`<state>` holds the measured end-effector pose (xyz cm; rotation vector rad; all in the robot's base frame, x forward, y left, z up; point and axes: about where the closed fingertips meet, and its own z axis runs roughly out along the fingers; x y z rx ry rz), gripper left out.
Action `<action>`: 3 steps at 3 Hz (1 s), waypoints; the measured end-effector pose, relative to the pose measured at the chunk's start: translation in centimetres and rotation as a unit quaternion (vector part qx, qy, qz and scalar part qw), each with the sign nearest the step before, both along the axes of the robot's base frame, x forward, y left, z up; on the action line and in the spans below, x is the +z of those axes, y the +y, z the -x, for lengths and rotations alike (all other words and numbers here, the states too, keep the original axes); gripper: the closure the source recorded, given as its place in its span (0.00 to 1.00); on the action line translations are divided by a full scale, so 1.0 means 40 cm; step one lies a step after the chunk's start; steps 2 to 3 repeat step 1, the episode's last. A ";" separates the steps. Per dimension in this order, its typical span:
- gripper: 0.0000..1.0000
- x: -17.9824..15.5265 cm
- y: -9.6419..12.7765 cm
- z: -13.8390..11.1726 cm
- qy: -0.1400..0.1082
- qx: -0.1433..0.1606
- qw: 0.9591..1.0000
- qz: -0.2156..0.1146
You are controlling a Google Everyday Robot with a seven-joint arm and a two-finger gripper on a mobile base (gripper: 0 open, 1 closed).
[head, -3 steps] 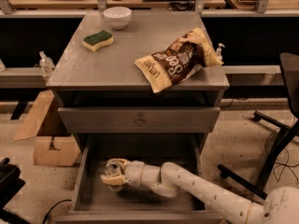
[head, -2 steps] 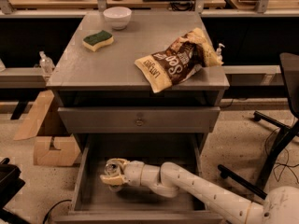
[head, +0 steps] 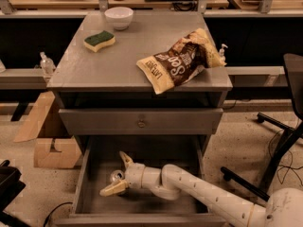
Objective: Place 7up can into middle drawer
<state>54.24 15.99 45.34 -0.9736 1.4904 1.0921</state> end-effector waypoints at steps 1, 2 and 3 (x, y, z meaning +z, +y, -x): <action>0.00 0.000 0.000 0.000 0.000 0.000 1.000 0.000; 0.00 0.000 0.000 0.000 0.000 0.000 1.000 0.000; 0.00 0.000 0.000 0.000 0.000 0.000 1.000 0.000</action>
Offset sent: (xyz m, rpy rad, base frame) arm 0.0000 0.0000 0.0000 0.0000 0.0000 0.0000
